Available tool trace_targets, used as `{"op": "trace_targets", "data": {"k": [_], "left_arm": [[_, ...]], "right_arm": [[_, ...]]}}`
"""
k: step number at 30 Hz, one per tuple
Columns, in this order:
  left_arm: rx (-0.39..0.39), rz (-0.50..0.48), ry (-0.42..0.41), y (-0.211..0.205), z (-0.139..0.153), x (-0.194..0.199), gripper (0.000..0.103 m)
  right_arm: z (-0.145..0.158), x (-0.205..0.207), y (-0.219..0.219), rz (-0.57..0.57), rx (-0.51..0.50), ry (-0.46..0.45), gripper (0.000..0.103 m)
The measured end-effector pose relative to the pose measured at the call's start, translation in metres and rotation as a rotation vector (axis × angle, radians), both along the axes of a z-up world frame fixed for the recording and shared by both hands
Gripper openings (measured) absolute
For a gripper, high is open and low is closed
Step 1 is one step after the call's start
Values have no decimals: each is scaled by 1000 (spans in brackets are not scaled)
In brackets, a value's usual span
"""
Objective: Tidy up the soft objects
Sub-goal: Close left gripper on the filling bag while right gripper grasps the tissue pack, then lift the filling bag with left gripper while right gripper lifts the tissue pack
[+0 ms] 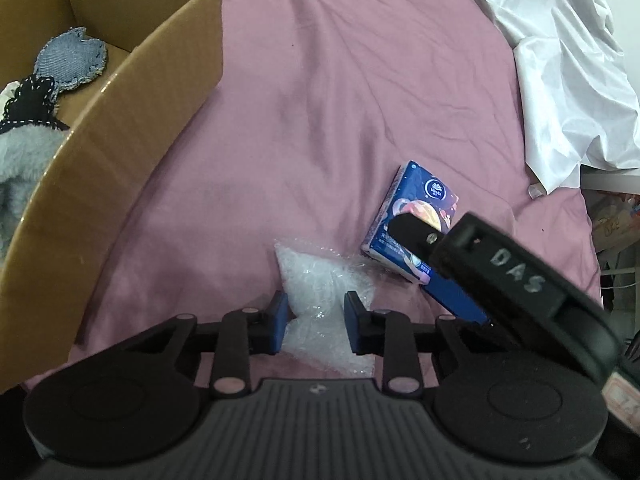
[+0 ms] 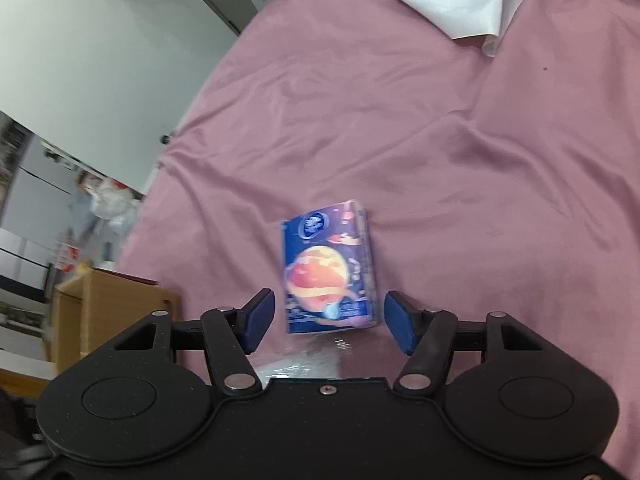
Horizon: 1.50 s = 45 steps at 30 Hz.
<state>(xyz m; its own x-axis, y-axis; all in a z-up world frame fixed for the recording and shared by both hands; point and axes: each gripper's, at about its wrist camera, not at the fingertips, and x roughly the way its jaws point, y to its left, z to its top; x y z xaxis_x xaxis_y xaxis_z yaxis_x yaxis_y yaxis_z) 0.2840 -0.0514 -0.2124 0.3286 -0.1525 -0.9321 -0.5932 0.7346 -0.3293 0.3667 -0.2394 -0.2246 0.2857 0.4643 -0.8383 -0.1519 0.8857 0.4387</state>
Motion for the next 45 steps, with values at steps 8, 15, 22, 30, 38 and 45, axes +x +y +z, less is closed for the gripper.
{"op": "trace_targets", "data": {"k": [8,15,22,30,38,45], "left_arm": [[16,23,-5,-2,2,-1,27],[57,42,-31,3,9,-11,26],[89,53,-71,4,16,-25,25],[123,61,-126,4,29,-41,25],[149,68,-169,4,48,-59,24],[176,90,-194,10,58,-70,24]], "right_arm": [[2,-6,-3,15,-26,-18,24],[12,-12,-12,19,-2,-52,18],[25,-19,-23,-5,40,-84,17],[42,-29,-32,-13,82,-131,14],[57,-38,-34,-3,112,-174,0],[55,-40,-45,-22,164,-133,0]]}}
